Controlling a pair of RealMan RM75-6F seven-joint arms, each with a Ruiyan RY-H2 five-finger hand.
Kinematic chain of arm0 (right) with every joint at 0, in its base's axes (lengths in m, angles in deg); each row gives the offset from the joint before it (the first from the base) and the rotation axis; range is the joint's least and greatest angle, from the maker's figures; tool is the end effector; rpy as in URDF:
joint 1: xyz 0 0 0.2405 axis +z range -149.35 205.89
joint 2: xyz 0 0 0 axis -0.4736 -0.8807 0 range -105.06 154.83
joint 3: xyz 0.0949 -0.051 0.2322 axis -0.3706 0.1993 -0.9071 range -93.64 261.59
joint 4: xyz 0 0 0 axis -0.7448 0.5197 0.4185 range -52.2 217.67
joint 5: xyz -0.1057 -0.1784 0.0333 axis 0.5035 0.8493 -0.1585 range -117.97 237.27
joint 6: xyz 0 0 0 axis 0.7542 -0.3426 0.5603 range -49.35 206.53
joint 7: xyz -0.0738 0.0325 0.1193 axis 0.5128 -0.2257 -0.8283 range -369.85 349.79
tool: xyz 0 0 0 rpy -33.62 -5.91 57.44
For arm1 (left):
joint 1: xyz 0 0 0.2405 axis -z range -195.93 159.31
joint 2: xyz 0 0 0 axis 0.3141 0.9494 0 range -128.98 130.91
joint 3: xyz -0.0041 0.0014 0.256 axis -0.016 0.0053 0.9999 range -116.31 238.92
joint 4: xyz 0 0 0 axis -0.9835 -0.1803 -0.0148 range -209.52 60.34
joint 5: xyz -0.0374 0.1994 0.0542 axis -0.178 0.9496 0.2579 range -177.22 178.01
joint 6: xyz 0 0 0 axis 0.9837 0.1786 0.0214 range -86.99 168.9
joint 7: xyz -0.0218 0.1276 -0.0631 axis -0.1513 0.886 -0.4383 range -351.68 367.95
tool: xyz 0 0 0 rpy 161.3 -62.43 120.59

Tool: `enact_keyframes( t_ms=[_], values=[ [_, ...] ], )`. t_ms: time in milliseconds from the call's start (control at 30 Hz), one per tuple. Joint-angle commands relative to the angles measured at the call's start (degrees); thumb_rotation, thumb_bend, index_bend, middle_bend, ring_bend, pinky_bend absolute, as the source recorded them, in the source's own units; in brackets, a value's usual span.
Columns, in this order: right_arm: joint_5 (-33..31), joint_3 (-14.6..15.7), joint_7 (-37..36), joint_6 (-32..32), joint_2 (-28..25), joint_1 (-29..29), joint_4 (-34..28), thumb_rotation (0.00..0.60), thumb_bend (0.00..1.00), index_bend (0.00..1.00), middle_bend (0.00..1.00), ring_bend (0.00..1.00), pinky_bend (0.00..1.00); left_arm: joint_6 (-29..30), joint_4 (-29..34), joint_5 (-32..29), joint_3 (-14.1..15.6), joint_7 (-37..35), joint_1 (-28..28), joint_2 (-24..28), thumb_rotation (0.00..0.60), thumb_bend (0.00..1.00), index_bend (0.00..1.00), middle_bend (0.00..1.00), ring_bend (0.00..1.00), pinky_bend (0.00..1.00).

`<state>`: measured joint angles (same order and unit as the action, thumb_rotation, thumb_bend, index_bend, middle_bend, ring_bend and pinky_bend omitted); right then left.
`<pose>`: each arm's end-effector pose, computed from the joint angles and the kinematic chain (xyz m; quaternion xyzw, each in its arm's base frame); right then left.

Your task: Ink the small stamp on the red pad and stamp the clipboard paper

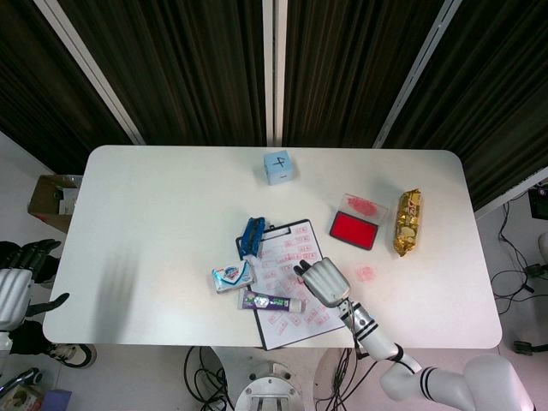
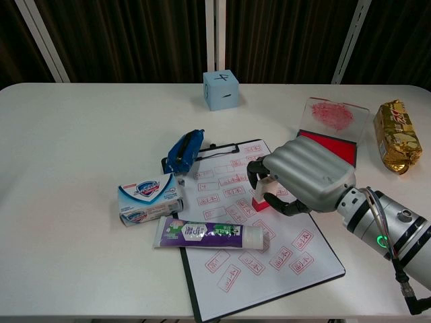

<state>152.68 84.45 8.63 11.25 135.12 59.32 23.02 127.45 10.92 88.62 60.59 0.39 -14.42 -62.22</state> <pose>-0.1717 -0.2561 -0.1117 0.8059 -0.2190 0.3904 0.3874 -0.3345 0.1695 0.1730 -0.6018 -0.3878 -0.3871 0.5810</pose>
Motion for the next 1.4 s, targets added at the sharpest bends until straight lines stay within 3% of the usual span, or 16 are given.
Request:
enact_keyframes(
  t_ms=[33,1033,1400],
  values=[
    [0.0,0.1,-0.1,0.2,0.1,0.0,0.1,0.6,0.53,1.0,0.88,0.84,1.0,0.0,-0.1,0.0,0.0,0.0,0.0,0.0,0.6,0.0,0.18,0.17,0.16,0.25],
    [0.0,0.8,0.3,1.3,1.5,-0.5,2.4,0.6,0.53,1.0,0.89,0.84,1.0,0.3,-0.5,-0.1,-0.2,-0.7,-0.3,0.2,0.6,0.0,0.18,0.17,0.16,0.25],
    [2.5,-3.2,-7.2,-8.0,-0.9,0.1,-1.1,0.6,0.53,1.0,0.89,0.84,1.0,0.3,0.4,0.2,-0.3,0.1,-0.1,0.5,0.6,0.0,0.18,0.17,0.16,0.25]
  ],
)
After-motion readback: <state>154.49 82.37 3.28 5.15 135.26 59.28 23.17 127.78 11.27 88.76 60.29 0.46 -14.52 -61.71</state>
